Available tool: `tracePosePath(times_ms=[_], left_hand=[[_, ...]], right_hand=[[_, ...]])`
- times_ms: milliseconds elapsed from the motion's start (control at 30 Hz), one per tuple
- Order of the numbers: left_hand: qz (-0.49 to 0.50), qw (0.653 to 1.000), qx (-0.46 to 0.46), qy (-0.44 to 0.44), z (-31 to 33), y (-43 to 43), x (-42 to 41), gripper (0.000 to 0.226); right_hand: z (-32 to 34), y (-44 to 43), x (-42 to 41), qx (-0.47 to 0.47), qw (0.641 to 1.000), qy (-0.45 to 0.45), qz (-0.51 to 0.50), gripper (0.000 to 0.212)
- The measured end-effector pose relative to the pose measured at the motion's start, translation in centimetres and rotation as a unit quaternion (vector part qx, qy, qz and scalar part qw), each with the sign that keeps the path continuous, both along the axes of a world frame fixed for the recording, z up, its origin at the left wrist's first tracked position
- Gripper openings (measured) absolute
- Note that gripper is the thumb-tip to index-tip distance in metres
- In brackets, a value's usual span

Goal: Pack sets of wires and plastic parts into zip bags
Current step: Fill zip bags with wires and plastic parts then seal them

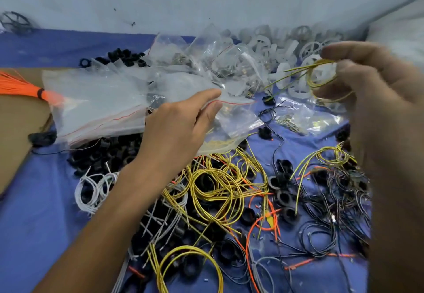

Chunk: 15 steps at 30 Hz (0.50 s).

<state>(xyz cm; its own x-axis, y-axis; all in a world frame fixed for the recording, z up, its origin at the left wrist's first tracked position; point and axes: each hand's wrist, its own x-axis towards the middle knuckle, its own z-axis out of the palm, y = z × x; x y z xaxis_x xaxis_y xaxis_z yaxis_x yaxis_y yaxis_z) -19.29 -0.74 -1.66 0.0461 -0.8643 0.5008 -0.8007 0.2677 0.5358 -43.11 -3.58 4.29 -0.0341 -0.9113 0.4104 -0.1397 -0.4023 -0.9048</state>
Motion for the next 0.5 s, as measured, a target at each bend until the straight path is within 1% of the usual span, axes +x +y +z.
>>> tracePosePath(times_ms=[67,100,200,233,300,400,500], left_hand=[[-0.003,1.0,0.005,0.011,-0.1,-0.1,0.0,0.033],[-0.005,1.0,0.006,0.014,0.0,0.0,-0.1,0.033],[-0.01,1.0,-0.003,0.0,0.1,0.2,-0.8,0.034],[-0.015,1.0,-0.009,-0.003,0.1,0.3,-0.9,0.036],[-0.025,1.0,-0.01,-0.002,0.1,0.4,-1.0,0.037],[-0.037,0.999,0.004,-0.003,0.4,0.7,-0.9,0.037],[-0.066,0.997,0.034,0.016,1.3,1.2,-1.4,0.036]], right_hand=[[0.3,0.4,0.8,0.07,0.986,-0.076,0.131,0.035],[0.1,0.5,1.2,0.106,0.973,-0.082,0.188,0.036],[-1.8,0.9,3.3,0.198,0.941,-0.016,0.276,0.028],[-2.5,1.0,4.2,0.225,0.931,-0.009,0.287,0.024],[-3.9,0.9,5.6,0.266,0.924,-0.051,0.271,0.022],[-5.3,0.9,7.6,0.3,0.903,-0.166,0.259,0.022],[-5.9,0.9,9.1,0.31,0.86,-0.285,0.286,0.021]])
